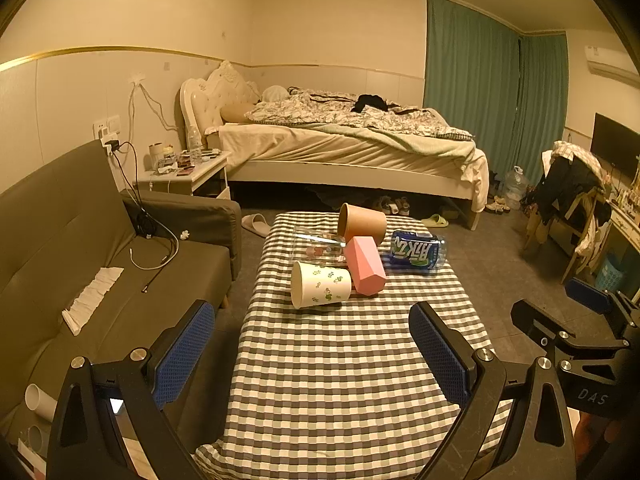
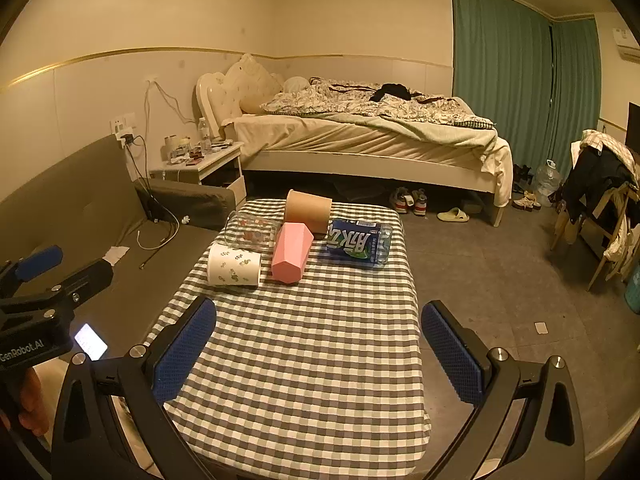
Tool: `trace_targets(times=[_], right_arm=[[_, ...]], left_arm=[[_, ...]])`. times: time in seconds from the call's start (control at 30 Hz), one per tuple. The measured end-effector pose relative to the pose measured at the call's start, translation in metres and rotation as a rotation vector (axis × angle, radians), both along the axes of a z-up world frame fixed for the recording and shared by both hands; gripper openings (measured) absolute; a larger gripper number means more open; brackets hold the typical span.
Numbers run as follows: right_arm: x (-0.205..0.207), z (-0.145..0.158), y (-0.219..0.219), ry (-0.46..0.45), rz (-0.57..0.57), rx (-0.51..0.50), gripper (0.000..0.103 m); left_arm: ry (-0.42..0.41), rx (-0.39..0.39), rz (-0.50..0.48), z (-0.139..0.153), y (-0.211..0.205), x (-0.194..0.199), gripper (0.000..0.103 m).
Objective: Flip cup upside down
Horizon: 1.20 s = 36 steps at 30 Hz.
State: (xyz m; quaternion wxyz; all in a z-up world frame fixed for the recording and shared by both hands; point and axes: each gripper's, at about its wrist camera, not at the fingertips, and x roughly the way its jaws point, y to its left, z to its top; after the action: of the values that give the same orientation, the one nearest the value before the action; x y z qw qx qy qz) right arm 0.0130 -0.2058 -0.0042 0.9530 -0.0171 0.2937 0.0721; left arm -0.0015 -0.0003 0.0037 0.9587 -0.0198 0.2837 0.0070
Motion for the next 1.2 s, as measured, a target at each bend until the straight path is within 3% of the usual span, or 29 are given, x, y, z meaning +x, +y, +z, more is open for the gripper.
trace_targets(times=[1.2], right_arm=[[0.002,-0.001,0.009,-0.001,0.024,-0.016,0.103]], left_arm=[[0.006,0.002,0.004,-0.005,-0.003,0.002,0.101]])
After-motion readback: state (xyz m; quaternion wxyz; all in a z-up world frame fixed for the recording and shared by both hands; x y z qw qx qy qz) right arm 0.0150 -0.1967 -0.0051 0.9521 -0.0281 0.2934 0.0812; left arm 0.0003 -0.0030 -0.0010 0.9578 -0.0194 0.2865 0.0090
